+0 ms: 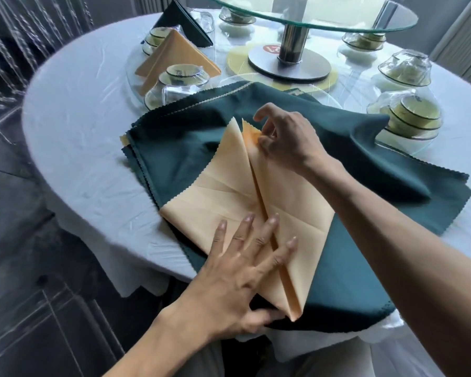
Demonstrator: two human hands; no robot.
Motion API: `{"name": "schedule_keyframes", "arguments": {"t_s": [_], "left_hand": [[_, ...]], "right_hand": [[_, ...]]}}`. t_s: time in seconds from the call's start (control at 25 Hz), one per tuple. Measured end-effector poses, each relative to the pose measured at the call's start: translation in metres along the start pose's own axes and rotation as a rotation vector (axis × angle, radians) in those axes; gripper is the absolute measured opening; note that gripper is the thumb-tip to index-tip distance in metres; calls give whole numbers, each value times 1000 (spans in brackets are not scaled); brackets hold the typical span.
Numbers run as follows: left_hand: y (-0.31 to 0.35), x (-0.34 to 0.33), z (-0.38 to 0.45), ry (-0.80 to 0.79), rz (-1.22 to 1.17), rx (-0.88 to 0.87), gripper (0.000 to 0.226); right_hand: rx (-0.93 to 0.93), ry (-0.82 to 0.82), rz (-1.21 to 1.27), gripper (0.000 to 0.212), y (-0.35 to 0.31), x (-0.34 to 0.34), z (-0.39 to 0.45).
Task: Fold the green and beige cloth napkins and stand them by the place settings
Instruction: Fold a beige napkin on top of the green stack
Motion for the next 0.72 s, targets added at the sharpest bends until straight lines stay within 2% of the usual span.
{"name": "schedule_keyframes", "arguments": {"t_s": [0.16, 0.24, 0.36, 0.44, 0.72], "left_hand": [[24, 2, 2, 82, 54, -157, 63], [20, 7, 0, 83, 75, -217, 56], [-10, 18, -18, 29, 94, -246, 63], [-25, 23, -32, 37, 95, -188, 72], [4, -3, -47, 91, 63, -83, 85]], "right_hand": [[-9, -20, 6, 37, 1, 1, 0], [-11, -20, 16, 36, 1, 2, -1], [-32, 9, 54, 34, 4, 6, -2], [-50, 21, 67, 30, 5, 8, -3], [-91, 64, 1, 25, 5, 0, -1]]}}
Point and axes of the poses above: each hand's wrist, its own z-axis towards the middle knuckle, its own x-axis out of the back of the hand, y = z × x, the point moved 5 cm from there along z, towards the middle knuckle, and after that the axes turned 1 degree about -y, right-handed, at the moved point
